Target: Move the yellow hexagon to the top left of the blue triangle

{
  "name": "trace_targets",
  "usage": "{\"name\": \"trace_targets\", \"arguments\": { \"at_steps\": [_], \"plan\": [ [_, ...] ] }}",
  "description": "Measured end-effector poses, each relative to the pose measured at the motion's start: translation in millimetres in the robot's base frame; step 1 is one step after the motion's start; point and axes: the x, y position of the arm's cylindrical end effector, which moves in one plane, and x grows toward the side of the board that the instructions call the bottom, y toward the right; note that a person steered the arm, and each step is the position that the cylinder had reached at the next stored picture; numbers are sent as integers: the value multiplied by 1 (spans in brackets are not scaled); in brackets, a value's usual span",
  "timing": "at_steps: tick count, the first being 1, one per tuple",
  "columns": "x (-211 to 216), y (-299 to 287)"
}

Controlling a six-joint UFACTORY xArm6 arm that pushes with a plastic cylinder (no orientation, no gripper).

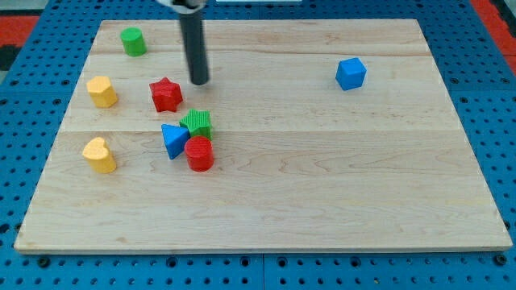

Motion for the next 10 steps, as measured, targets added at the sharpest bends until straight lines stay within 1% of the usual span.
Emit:
{"name": "trace_targets", "arguments": {
  "at_steps": [1, 2, 3, 4, 5, 6, 7, 8, 9, 10],
  "plan": [
    [51, -40],
    [77, -45],
    [61, -146],
    [111, -169],
    [144, -133],
    [168, -92],
    [168, -50],
    [189, -64],
    [208, -161],
    [156, -177]
  ]
}}
